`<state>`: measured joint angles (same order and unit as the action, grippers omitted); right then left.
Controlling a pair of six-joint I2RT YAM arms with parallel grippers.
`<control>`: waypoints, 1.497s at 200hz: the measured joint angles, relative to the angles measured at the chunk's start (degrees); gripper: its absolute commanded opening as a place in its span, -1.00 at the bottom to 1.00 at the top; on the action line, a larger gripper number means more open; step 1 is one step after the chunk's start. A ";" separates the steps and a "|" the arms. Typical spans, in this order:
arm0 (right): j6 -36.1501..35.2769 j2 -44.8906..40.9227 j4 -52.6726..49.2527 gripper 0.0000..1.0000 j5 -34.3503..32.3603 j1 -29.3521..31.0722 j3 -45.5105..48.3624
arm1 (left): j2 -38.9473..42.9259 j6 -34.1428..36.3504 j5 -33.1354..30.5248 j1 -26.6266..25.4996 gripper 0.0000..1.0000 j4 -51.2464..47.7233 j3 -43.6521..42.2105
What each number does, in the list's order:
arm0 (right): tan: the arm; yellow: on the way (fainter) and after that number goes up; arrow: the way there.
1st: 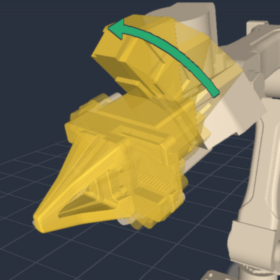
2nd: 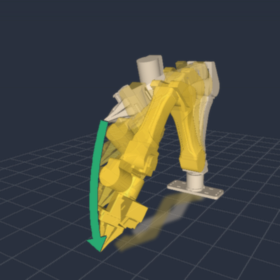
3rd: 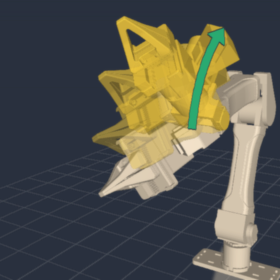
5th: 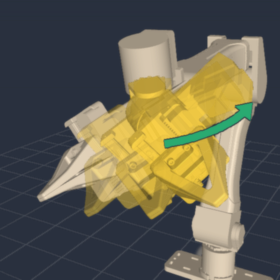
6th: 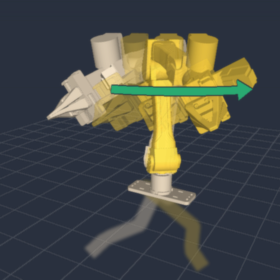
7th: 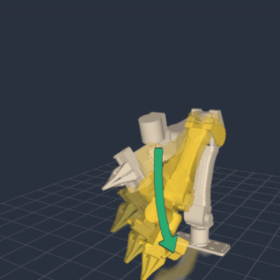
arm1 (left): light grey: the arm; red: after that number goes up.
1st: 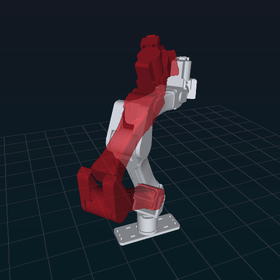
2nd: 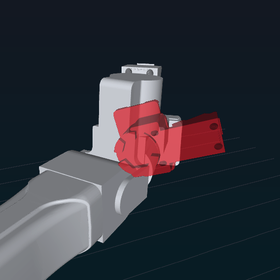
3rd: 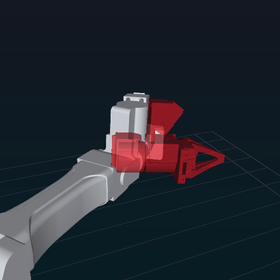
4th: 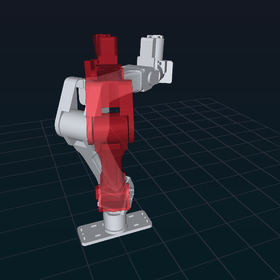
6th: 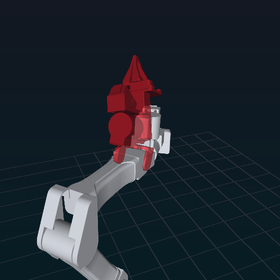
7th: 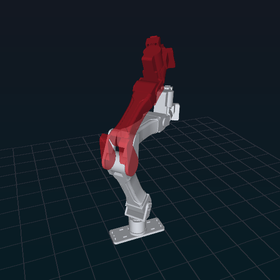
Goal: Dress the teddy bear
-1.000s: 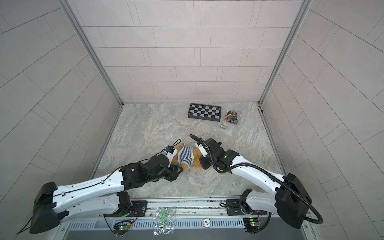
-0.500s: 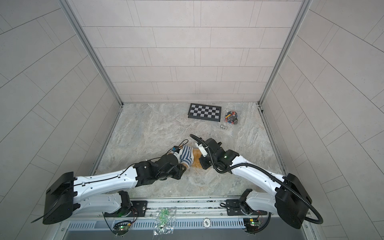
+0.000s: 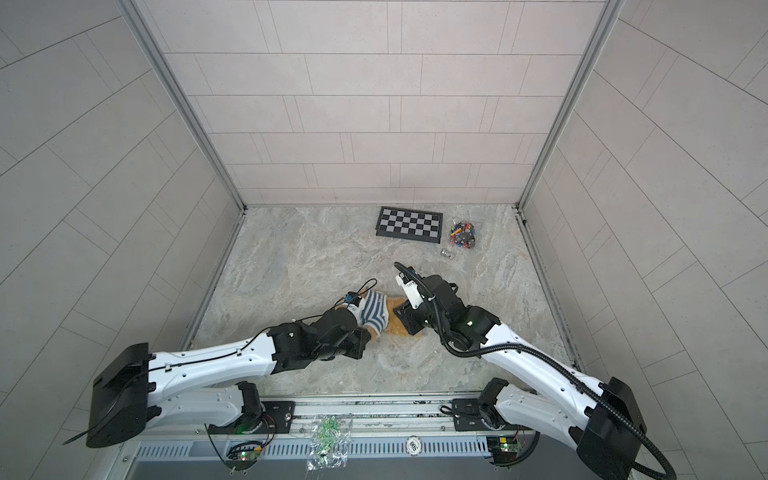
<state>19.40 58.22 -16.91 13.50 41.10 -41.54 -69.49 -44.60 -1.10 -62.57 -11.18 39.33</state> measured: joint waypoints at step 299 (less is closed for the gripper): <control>3.87 13.88 8.85 -1.00 -4.09 -0.24 0.81 | 5.03 1.09 2.75 0.02 -1.00 2.32 -3.39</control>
<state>23.27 72.10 -8.05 9.41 40.86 -40.73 -64.47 -43.51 1.65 -62.54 -8.86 35.94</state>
